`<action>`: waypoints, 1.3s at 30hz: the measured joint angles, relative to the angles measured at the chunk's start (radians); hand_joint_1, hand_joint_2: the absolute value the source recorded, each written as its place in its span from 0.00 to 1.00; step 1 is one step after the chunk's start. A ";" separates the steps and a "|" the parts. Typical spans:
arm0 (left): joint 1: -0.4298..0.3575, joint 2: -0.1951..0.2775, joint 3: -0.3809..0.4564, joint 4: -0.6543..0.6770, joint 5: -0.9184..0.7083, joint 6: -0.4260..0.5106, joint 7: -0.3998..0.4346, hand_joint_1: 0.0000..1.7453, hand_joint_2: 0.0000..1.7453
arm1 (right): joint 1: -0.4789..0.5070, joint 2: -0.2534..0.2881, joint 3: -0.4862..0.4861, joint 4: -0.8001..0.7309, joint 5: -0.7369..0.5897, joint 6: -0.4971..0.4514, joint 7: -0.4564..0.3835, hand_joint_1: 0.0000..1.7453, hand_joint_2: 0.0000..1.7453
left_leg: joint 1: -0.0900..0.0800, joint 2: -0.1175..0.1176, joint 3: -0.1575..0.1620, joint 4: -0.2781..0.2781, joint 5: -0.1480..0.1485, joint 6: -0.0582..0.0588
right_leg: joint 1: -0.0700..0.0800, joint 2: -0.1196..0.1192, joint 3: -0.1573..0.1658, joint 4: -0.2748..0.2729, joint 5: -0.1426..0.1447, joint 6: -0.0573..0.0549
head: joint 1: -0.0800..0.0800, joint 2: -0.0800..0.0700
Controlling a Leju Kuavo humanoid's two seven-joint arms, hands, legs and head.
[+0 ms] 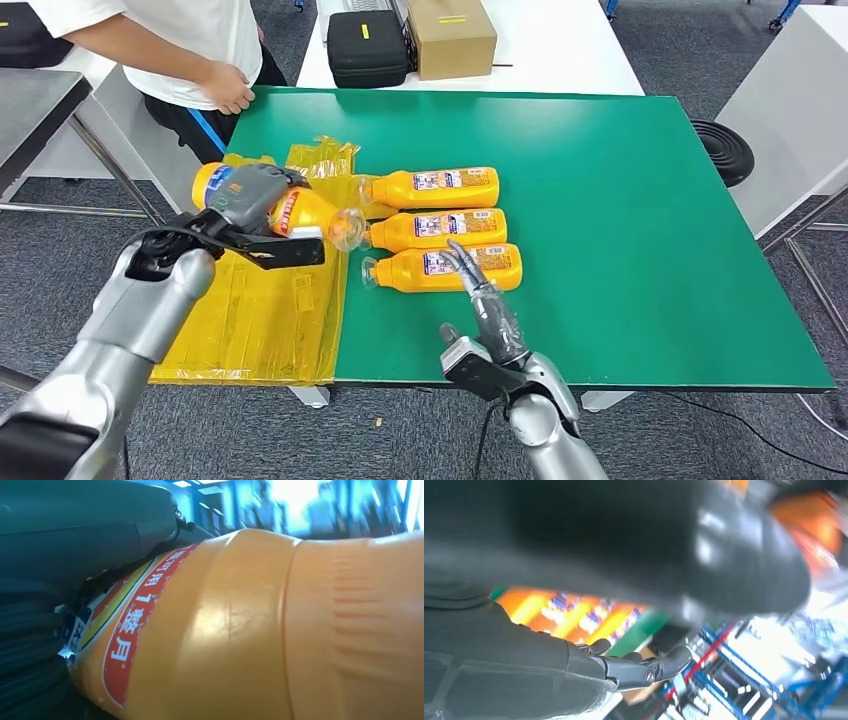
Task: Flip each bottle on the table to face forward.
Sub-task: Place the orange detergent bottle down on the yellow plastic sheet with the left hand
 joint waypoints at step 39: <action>-0.127 -0.079 -0.277 0.533 0.149 -0.037 0.277 1.00 1.00 | 0.087 0.020 -0.096 -0.138 0.013 0.006 -0.015 0.00 1.00 | 0.000 0.000 -0.001 0.000 0.000 0.000 | 0.000 0.000 0.000 0.000 0.000 0.000 | 0.000 0.000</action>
